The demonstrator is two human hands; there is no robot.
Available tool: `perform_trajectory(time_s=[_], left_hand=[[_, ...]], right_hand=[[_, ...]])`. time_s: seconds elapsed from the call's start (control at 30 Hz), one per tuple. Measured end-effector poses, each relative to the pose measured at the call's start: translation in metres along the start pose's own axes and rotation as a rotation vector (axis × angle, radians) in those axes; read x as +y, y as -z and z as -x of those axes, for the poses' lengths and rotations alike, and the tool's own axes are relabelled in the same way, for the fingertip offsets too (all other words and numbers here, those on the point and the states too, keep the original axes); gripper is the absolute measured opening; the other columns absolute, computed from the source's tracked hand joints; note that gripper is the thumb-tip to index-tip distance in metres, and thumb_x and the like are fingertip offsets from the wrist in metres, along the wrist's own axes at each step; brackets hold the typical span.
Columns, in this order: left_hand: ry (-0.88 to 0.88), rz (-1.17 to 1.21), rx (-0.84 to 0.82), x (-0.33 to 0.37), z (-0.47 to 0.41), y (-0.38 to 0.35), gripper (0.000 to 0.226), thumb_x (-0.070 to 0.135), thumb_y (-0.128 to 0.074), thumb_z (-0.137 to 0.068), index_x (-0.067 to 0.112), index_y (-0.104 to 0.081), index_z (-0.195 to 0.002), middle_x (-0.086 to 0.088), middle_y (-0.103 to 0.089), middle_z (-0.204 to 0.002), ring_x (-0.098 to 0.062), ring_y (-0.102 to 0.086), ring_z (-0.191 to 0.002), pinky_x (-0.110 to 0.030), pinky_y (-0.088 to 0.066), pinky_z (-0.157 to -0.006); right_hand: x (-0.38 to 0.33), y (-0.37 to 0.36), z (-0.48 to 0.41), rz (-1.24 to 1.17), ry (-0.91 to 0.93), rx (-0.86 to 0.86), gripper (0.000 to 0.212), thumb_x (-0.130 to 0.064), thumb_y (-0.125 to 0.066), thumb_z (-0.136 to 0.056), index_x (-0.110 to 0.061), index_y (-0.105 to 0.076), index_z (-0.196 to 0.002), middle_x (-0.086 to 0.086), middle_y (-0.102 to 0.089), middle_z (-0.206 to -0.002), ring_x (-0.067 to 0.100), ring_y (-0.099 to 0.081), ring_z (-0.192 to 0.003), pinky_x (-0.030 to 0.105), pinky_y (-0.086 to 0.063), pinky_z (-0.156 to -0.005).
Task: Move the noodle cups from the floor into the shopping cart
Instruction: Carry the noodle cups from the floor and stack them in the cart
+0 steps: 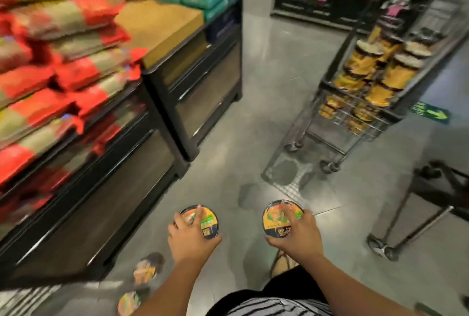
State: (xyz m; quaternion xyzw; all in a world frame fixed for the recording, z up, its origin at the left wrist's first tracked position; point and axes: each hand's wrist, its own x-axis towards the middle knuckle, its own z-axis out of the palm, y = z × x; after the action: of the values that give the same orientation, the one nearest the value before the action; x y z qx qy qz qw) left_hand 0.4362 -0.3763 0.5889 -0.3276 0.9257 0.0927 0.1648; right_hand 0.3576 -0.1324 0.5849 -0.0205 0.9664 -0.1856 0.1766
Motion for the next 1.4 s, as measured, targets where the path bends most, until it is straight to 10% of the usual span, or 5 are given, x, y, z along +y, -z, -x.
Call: perform_trajectory(time_s=[0.63,1.17,1.4], left_hand=[[-0.519,0.085,-0.020,0.309,-0.179,0.061,0.096,0.078,-0.056,-0.067,0.052,-0.010,-0.148,-0.014,-0.013,-0.154,-0.035,-0.025,-0.133,-0.040,-0.032,-0.109],[-0.915,0.407,0.108,0.515,-0.393,0.267,0.092,0.073,-0.069,-0.065,0.041,-0.035,-0.144,-0.019,-0.029,-0.147,-0.041,-0.031,-0.132,-0.044,-0.031,-0.110],[-1.128,0.325,0.009,0.609,-0.406,0.306,0.093,0.074,-0.068,-0.065,0.039,-0.037,-0.145,-0.011,-0.037,-0.143,-0.035,-0.035,-0.131,-0.043,-0.034,-0.107]], right_hand=[[0.095,0.122,-0.203,-0.331,-0.396,0.161,0.106,-0.082,-0.058,-0.046,-0.046,-0.035,-0.142,0.004,-0.041,-0.117,0.029,-0.055,-0.111,0.035,-0.049,-0.094],[0.021,0.303,-0.402,-0.702,-0.521,0.801,0.094,-0.062,-0.076,-0.067,-0.038,-0.033,-0.147,0.004,-0.039,-0.123,0.013,-0.045,-0.106,0.026,-0.038,-0.100],[0.085,0.384,-0.442,-0.636,-0.646,0.688,0.111,-0.088,-0.061,-0.049,-0.039,-0.036,-0.145,0.010,-0.048,-0.134,0.028,-0.053,-0.118,0.040,-0.043,-0.102]])
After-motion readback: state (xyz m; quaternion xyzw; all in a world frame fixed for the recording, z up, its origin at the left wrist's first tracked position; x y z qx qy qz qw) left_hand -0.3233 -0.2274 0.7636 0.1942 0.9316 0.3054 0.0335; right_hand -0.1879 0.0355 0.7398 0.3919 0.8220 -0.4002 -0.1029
